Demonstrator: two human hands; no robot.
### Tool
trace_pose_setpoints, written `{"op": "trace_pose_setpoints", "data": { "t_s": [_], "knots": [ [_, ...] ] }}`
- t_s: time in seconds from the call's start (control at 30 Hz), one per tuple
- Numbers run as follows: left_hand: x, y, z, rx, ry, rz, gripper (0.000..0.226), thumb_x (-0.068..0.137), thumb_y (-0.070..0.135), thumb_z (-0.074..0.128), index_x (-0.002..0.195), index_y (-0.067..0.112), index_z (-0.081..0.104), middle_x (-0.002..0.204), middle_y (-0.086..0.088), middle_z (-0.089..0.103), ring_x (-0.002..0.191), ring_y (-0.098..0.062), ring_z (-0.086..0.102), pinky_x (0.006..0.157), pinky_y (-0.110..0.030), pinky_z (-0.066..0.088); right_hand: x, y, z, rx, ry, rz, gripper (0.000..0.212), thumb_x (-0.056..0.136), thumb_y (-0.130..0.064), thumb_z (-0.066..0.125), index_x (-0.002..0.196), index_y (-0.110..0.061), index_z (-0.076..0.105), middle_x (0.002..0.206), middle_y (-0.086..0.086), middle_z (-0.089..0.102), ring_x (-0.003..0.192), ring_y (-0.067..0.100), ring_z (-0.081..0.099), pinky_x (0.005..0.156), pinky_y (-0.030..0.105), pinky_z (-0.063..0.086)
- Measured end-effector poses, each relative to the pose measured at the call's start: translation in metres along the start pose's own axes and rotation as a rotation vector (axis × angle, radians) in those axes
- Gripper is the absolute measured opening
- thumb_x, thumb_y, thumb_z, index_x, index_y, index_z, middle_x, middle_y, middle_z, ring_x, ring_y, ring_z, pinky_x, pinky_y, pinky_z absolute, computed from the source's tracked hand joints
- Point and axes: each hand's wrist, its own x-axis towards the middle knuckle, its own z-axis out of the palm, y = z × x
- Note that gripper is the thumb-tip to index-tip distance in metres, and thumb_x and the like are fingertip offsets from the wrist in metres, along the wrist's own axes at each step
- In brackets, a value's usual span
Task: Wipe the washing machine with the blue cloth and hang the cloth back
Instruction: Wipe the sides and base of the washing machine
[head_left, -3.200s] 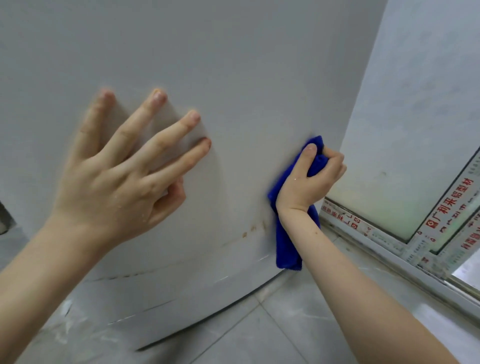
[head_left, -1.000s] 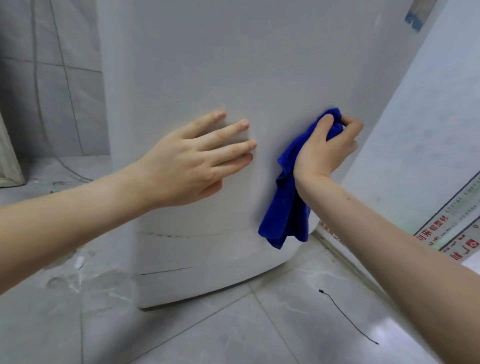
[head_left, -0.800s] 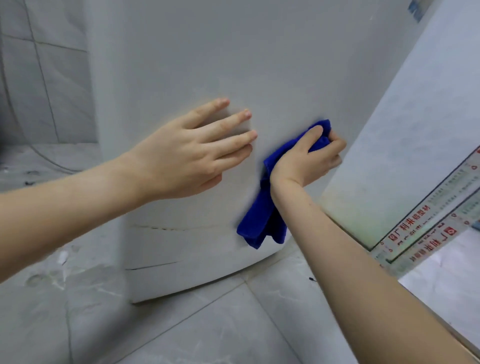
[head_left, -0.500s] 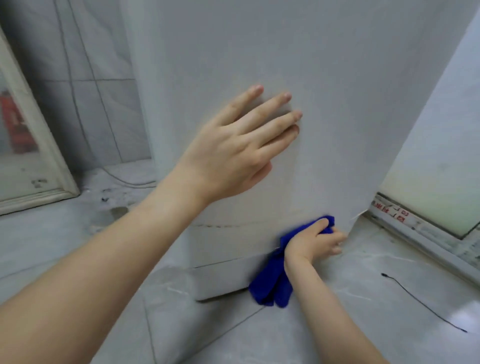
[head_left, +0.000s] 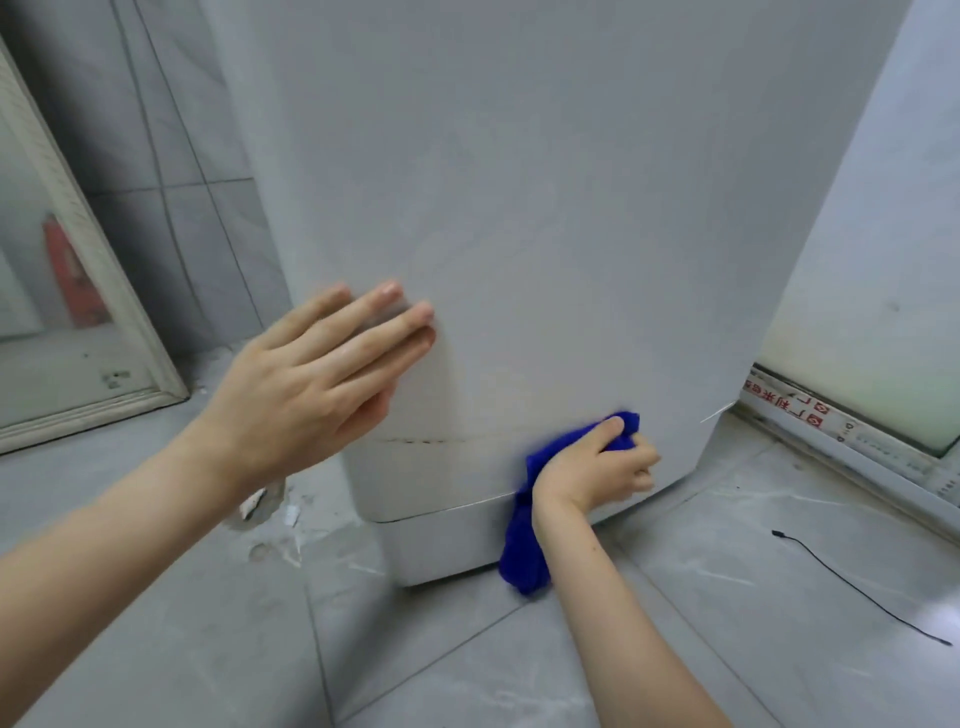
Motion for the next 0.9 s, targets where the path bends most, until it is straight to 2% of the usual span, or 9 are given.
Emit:
{"op": "trace_pose_setpoints", "data": {
  "t_s": [0.1,0.17,0.23,0.37,0.47,0.53,0.63,0.73,0.9],
  "knots": [
    [-0.016,-0.011,-0.003,0.003,0.002,-0.02,0.054,0.094,0.023,0.063,0.145,0.014,0.048,0.152,-0.003,0.046,0.141,-0.026,0.042,0.114,-0.048,0.036,-0.04,-0.032,0.014,0.09,-0.165,-0.427,0.02,0.096,-0.022,0.055,0.105,-0.004,0.054,0.104,0.006,0.049,0.101,0.025,0.044,0.088,0.033,0.04],
    [-0.019,-0.014,-0.003,0.0,0.011,-0.027,0.053,0.094,0.024,0.064,0.144,0.014,0.05,0.151,-0.004,0.047,0.14,-0.026,0.043,0.114,-0.049,0.036,-0.063,-0.047,0.022,0.119,-0.274,-0.79,0.019,0.094,-0.023,0.059,0.104,-0.007,0.058,0.103,0.003,0.048,0.097,0.018,0.043,0.092,0.028,0.04],
    [-0.018,-0.013,-0.002,-0.02,0.012,-0.035,0.051,0.094,0.023,0.064,0.142,0.013,0.052,0.15,-0.005,0.048,0.139,-0.027,0.044,0.114,-0.05,0.037,-0.064,-0.04,0.028,0.078,-0.274,-0.915,0.023,0.092,-0.022,0.063,0.107,-0.004,0.063,0.101,0.01,0.049,0.095,0.021,0.045,0.094,0.025,0.038],
    [-0.02,-0.014,-0.003,-0.052,0.011,-0.045,0.05,0.094,0.023,0.064,0.142,0.013,0.053,0.15,-0.005,0.047,0.139,-0.028,0.044,0.113,-0.05,0.038,-0.056,0.017,0.007,0.007,-0.092,-0.392,0.028,0.096,-0.016,0.06,0.109,0.008,0.056,0.107,0.025,0.049,0.102,0.035,0.046,0.093,0.037,0.042],
    [-0.026,-0.017,-0.005,-0.076,0.024,-0.098,0.05,0.093,0.026,0.066,0.14,0.014,0.054,0.148,-0.004,0.048,0.138,-0.026,0.045,0.113,-0.049,0.038,-0.062,0.034,0.0,-0.022,-0.053,-0.032,0.03,0.099,-0.019,0.053,0.115,0.005,0.05,0.109,0.018,0.044,0.109,0.041,0.043,0.092,0.047,0.042],
    [-0.026,-0.018,-0.005,-0.092,0.036,-0.142,0.05,0.092,0.031,0.067,0.138,0.015,0.056,0.147,-0.004,0.05,0.137,-0.024,0.046,0.113,-0.049,0.038,-0.079,0.014,0.009,0.047,-0.093,-0.063,0.026,0.098,-0.022,0.053,0.114,-0.001,0.05,0.107,0.008,0.041,0.109,0.03,0.041,0.094,0.046,0.041],
    [-0.026,-0.019,-0.005,-0.107,0.039,-0.173,0.052,0.092,0.037,0.067,0.138,0.015,0.057,0.147,-0.004,0.049,0.138,-0.023,0.044,0.115,-0.048,0.034,-0.107,-0.024,0.018,0.146,-0.284,-0.604,0.022,0.095,-0.024,0.057,0.111,-0.01,0.054,0.106,0.0,0.044,0.1,0.009,0.039,0.091,0.021,0.038],
    [-0.029,-0.021,-0.005,-0.144,0.045,-0.22,0.055,0.091,0.041,0.069,0.138,0.015,0.057,0.147,-0.006,0.049,0.136,-0.027,0.046,0.115,-0.049,0.034,-0.104,-0.018,0.019,0.079,-0.383,-0.894,0.027,0.092,-0.02,0.063,0.112,-0.003,0.061,0.104,0.007,0.043,0.097,0.019,0.046,0.096,0.018,0.037],
    [-0.031,-0.022,-0.006,-0.215,0.047,-0.326,0.063,0.089,0.041,0.071,0.143,0.018,0.05,0.146,-0.004,0.048,0.134,-0.03,0.045,0.115,-0.042,0.035,-0.093,0.057,-0.013,-0.045,-0.252,-0.314,0.036,0.089,-0.014,0.065,0.109,0.014,0.053,0.11,0.029,0.054,0.107,0.041,0.052,0.094,0.057,0.046]
  ]
}}
